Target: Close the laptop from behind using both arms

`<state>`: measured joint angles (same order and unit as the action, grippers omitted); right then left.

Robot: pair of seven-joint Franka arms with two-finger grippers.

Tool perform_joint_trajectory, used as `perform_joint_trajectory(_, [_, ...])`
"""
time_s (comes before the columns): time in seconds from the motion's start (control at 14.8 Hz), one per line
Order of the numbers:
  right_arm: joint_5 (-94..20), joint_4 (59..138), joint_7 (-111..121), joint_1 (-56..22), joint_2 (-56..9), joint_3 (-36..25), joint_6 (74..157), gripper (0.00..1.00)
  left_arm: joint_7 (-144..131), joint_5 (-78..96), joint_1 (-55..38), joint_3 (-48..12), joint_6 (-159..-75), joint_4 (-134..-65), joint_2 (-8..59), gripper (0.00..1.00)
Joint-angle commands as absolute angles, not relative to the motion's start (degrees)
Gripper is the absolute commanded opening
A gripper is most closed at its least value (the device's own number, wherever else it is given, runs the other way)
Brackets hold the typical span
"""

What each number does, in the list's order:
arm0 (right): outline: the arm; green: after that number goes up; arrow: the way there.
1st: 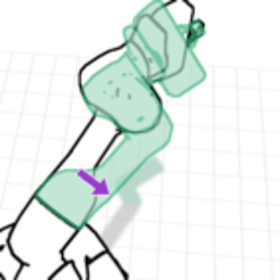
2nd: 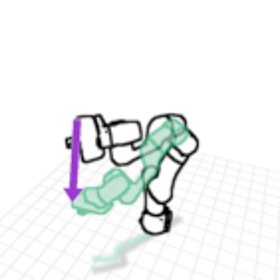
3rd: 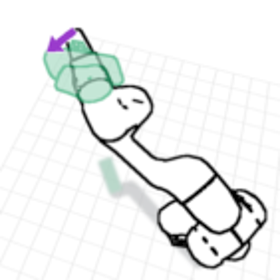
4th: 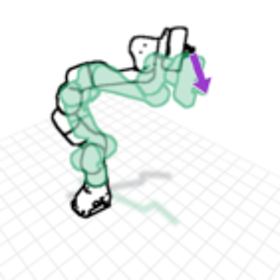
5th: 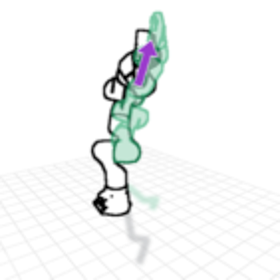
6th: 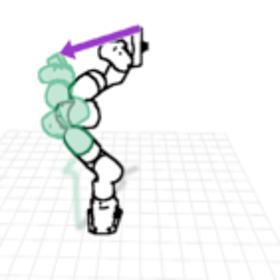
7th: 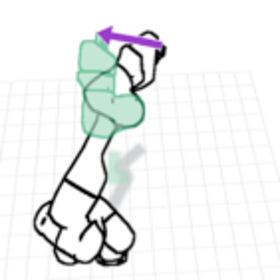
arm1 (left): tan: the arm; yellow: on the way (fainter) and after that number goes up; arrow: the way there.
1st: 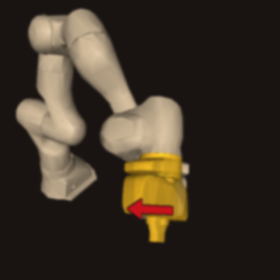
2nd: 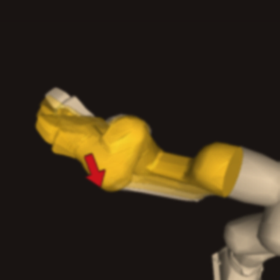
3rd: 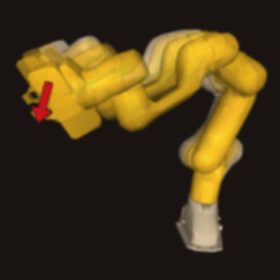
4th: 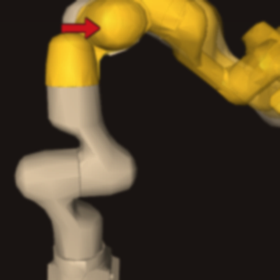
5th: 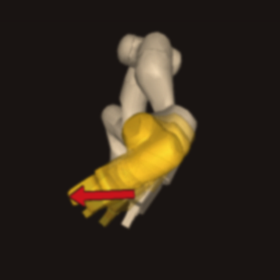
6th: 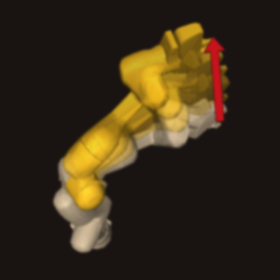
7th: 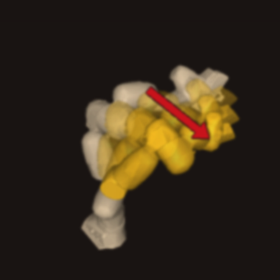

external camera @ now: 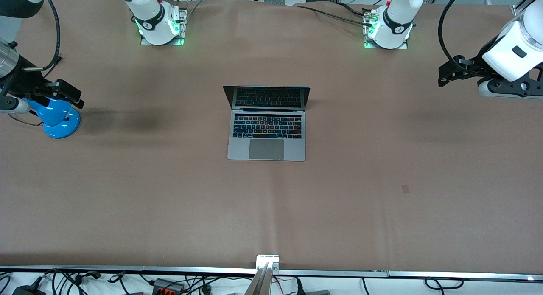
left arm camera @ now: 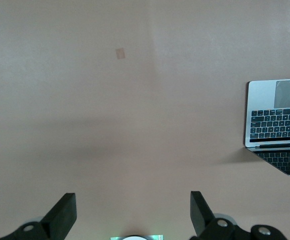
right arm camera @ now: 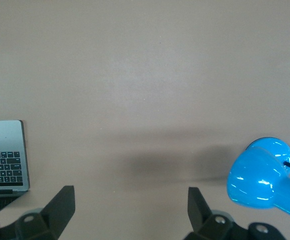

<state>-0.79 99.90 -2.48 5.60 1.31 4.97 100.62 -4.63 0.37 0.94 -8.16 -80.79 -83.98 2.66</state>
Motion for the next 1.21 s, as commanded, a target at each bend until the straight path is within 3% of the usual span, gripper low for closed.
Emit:
perform_joint_trajectory(0.0, [-1.5,101.3,-1.6,4.9,2.9,4.1,100.6,1.0,-5.3,-0.2,0.9,-8.4,-79.5,-82.2,3.3,1.0])
perform_joint_trajectory(0.81, [-2.1,101.2,-1.8,4.8,3.7,4.6,98.7,1.0,-5.3,0.5,0.9,-8.3,-78.8,-82.0,6.4,1.0])
perform_joint_trajectory(0.88, [-2.1,101.1,-0.7,4.9,3.7,4.5,98.7,0.79,-5.0,0.4,0.9,-8.3,-78.3,-82.0,7.5,1.0])
perform_joint_trajectory(0.94, [-2.1,101.2,-1.0,4.9,3.7,4.5,98.6,0.43,-4.7,0.4,1.0,-8.3,-76.7,-81.9,7.7,1.0])
perform_joint_trajectory(1.01, [-2.1,101.2,-1.1,5.0,3.7,4.5,98.5,0.22,-4.5,0.4,0.9,-8.3,-75.9,-81.9,8.0,0.96])
perform_joint_trajectory(1.08, [-2.1,101.1,-1.1,4.8,3.6,4.6,98.4,0.02,-4.7,0.7,0.9,-8.3,-75.4,-81.8,8.1,0.62])
perform_joint_trajectory(1.15, [-2.1,101.0,-1.1,4.8,3.4,4.7,97.7,0.0,-4.6,0.8,0.7,-8.3,-74.1,-82.0,8.4,0.36])
